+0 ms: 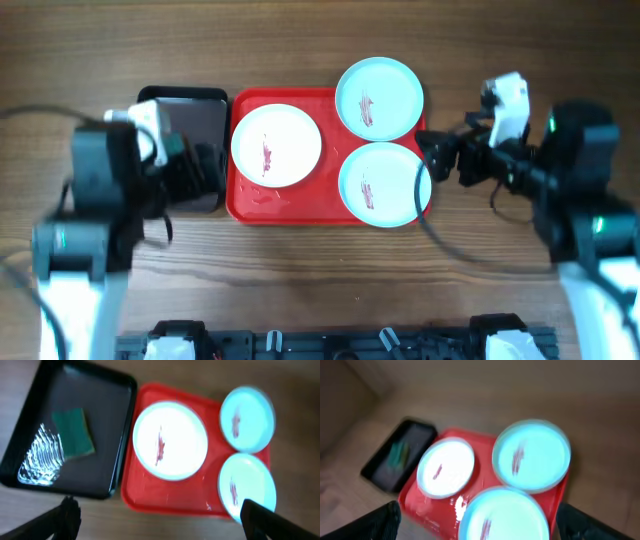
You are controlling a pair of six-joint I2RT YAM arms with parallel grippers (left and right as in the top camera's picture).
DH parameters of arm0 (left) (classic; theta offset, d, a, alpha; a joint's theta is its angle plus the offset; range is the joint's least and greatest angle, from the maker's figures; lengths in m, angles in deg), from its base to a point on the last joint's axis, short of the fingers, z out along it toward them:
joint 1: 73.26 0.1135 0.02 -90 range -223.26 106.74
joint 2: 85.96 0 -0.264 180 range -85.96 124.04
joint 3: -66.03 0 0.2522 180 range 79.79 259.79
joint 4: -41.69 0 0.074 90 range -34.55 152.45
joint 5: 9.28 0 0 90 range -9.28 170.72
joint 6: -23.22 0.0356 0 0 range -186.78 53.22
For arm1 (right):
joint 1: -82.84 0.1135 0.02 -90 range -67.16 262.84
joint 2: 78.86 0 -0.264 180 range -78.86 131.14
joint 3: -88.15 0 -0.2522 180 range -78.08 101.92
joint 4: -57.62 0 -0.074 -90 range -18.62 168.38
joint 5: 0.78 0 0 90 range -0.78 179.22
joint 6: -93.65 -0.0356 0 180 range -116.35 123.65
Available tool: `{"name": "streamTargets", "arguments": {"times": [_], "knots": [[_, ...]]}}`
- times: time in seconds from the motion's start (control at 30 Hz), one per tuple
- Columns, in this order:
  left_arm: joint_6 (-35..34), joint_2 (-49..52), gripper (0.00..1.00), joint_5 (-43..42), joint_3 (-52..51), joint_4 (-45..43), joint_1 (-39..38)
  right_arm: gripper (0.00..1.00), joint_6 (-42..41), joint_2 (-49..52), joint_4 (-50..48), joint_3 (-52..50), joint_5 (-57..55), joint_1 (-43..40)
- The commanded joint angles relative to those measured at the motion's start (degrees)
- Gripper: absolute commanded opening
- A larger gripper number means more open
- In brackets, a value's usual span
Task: Clean dirty plates on tray and stack at the side
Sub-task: 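Reach left gripper to the green sponge and right gripper to the white plate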
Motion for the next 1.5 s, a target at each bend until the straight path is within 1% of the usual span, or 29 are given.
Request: {"name": "streamTargets", "arguments": {"times": [0.0, 0.07, 0.17, 0.2, 0.27, 0.3, 0.33, 0.43, 0.57, 0.63, 0.7, 0.77, 0.83, 0.87, 0.9, 1.17, 1.37, 1.4, 1.47], "knots": [[-0.13, 12.5, 1.0, -0.87, 11.15, 5.99, -0.2, 1.0, 5.99, 9.86, 8.2, 11.04, 1.53, 0.17], [-0.07, 16.39, 1.0, -1.81, 13.49, 8.02, -0.2, 0.99, 5.77, 13.35, 7.93, 12.85, 1.6, 0.17], [-0.33, 20.2, 1.0, -2.69, 13.55, 6.86, -0.2, 1.0, 3.63, 16.76, 5.9, 12.74, 3.23, 0.17], [-0.33, 21.2, 1.0, -2.69, 13.55, 6.82, -0.2, 1.0, 1.42, 18.08, 4.48, 12.72, 5.27, 0.2], [-0.31, 23.15, 1.0, -2.69, 13.55, 6.8, -0.2, 0.99, 1.64, 20.5, 2.34, 12.72, 10.01, 1.09], [-0.02, 23.96, 1.0, -2.25, 13.55, 6.47, -0.17, 0.96, 1.31, 21.81, 1.51, 12.72, 9.79, 2.23], [-0.04, 24.59, 1.0, -1.09, 13.55, 6.21, -0.17, 0.92, 0.94, 22.91, 0.94, 12.74, 8.61, 3.52], [-1.16, 25.11, 1.0, 4.28, 13.55, 6.23, 0.15, 0.88, -4.48, 26.64, -1.31, 12.76, 0.85, 9.07], [-8.44, 24.87, 1.0, 13.42, 13.75, 6.49, 2.36, 0.81, -10.69, 30.93, -4.63, 12.87, -6.8, 15.74], [-9.16, 24.9, 1.0, 14.34, 13.75, 6.45, 3.98, 0.77, -13.35, 33.31, -6.8, 12.87, -9.99, 18.75], [-9.14, 24.9, 1.0, 14.34, 13.75, 6.25, 5.33, 0.72, -15.61, 35.91, -9.2, 12.87, -13.18, 21.2], [-9.14, 24.9, 1.0, 14.34, 13.75, 6.12, 6.49, 0.7, -16.85, 38.64, -11.41, 12.87, -15.3, 22.95], [-9.14, 25.0, 1.0, 14.43, 13.7, 5.81, 7.74, 0.63, -18.34, 42.8, -14.19, 12.87, -16.92, 24.87], [-9.14, 25.0, 1.0, 14.53, 13.68, 5.64, 8.07, 0.56, -18.67, 44.13, -15.13, 12.87, -17.18, 25.35], [-9.14, 25.0, 1.0, 14.56, 13.66, 5.55, 8.24, 0.53, -19.47, 45.86, -16.5, 12.87, -17.22, 25.86], [-9.14, 25.05, 1.0, 14.58, 13.49, 5.27, 8.57, 0.51, -21.14, 52.92, -21.31, 12.87, -17.86, 26.32], [-9.14, 25.27, 1.0, 14.56, 13.49, 4.94, 8.57, 0.46, -22.75, 55.12, -22.93, 12.87, -18.45, 26.43], [-9.14, 25.42, 1.0, 14.56, 13.49, 4.94, 8.57, 0.4, -22.93, 55.36, -23.23, 12.87, -18.47, 26.43], [-9.14, 25.88, 1.0, 14.53, 13.49, 4.96, 8.55, 0.34, -24.06, 56.04, -23.69, 12.87, -18.51, 26.43]]}}
